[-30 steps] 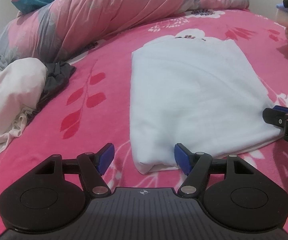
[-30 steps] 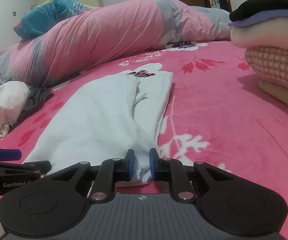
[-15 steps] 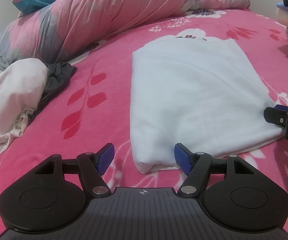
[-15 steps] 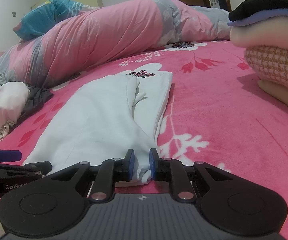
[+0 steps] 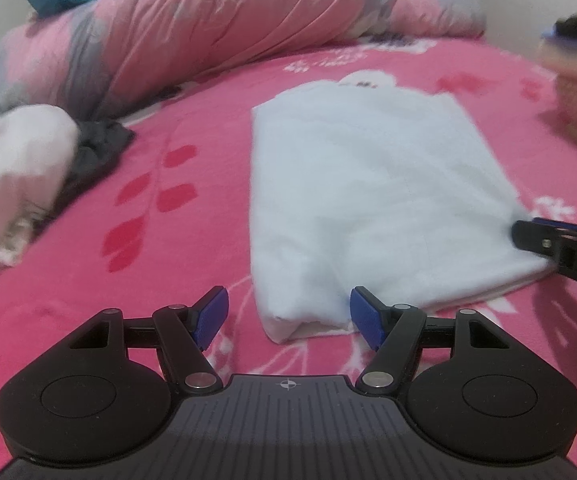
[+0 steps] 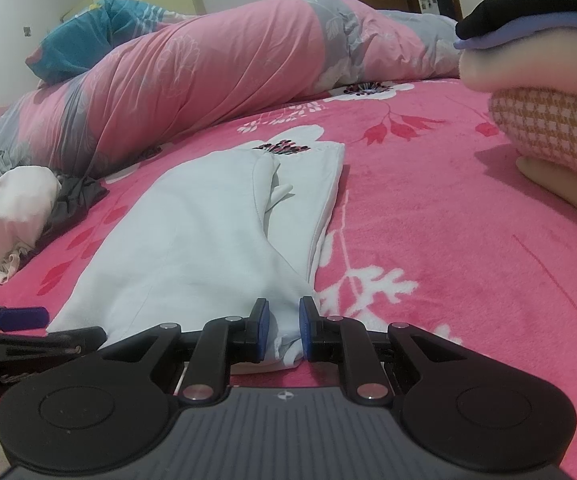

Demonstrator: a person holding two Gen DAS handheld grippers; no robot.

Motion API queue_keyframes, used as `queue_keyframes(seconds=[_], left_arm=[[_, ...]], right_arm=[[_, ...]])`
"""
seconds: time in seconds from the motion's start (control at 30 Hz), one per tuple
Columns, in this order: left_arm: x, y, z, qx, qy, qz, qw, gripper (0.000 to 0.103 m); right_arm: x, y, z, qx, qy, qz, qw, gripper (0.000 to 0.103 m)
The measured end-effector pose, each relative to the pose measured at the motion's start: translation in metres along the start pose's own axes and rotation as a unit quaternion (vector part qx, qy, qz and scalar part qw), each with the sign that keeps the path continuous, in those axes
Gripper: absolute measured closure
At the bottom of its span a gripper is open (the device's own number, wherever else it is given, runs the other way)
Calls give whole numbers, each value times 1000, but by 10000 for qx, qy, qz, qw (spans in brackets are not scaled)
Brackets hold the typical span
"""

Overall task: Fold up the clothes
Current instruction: 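Position both open grippers at the end of the folded white shirt, then close both grippers on the end of the folded white shirt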

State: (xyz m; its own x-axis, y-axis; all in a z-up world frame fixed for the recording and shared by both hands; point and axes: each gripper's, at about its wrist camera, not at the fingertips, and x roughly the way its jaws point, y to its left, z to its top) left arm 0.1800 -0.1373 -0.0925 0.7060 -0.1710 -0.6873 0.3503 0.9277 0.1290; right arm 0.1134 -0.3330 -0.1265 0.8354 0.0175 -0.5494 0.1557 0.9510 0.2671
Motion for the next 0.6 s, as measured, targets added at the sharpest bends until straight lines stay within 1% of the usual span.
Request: queue_keyframes(seconds=[0.03, 0.07, 0.13, 0.17, 0.2, 0.23, 0.27, 0.3, 0.33, 0.37, 0.4, 0.47, 0.5, 0.53, 0.57, 0.6], left_arm=[[-3, 8, -2, -91, -47, -198, 9998, 35], [-8, 18, -3, -234, -109, -419, 9988, 35], [-20, 39, -5, -517, -314, -862, 9944, 34], [-24, 50, -4, -694, -429, -1083, 9908, 30], [-26, 62, -2, -937, -501, -1342, 9852, 21], [-23, 73, 1, -1198, -511, -1592, 9786, 17], [-16, 83, 6, -1447, -488, -1779, 9721, 13], [-9, 91, 11, -1671, -454, -1937, 9657, 13], [4, 96, 18, -1795, -376, -1977, 9630, 13], [16, 101, 24, -1918, -297, -2016, 9600, 14], [30, 105, 30, -2029, -218, -2054, 9572, 16], [60, 109, 39, -2141, -48, -2141, 9530, 21], [76, 111, 42, -2201, 74, -2260, 9489, 25], [93, 112, 44, -2294, 203, -2387, 9434, 27], [107, 112, 46, -2383, 289, -2457, 9392, 30], [120, 112, 48, -2455, 341, -2532, 9351, 30]], right_arm=[[-5, 0, 0, 27, -74, -32, 10000, 76], [-10, -1, 1, 55, -157, -69, 9998, 61], [-23, -8, 5, 182, -395, 173, 9989, 59], [-29, -11, 7, 247, -517, 304, 9979, 59], [-34, -16, 13, 328, -602, 465, 9966, 59], [-33, -21, 21, 411, -578, 632, 9955, 58], [-31, -25, 29, 494, -539, 800, 9941, 54], [-30, -30, 38, 577, -500, 968, 9924, 50], [-22, -37, 47, 752, -372, 1168, 9896, 37], [-13, -45, 57, 941, -230, 1371, 9858, 28], [-1, -53, 66, 1127, -22, 1474, 9826, 28], [28, -69, 79, 1406, 347, 1339, 9804, 28], [43, -76, 84, 1486, 518, 1223, 9799, 27], [58, -83, 89, 1566, 689, 1108, 9790, 27], [74, -90, 91, 1683, 912, 1107, 9752, 27], [91, -96, 93, 1804, 1144, 1123, 9704, 26]])
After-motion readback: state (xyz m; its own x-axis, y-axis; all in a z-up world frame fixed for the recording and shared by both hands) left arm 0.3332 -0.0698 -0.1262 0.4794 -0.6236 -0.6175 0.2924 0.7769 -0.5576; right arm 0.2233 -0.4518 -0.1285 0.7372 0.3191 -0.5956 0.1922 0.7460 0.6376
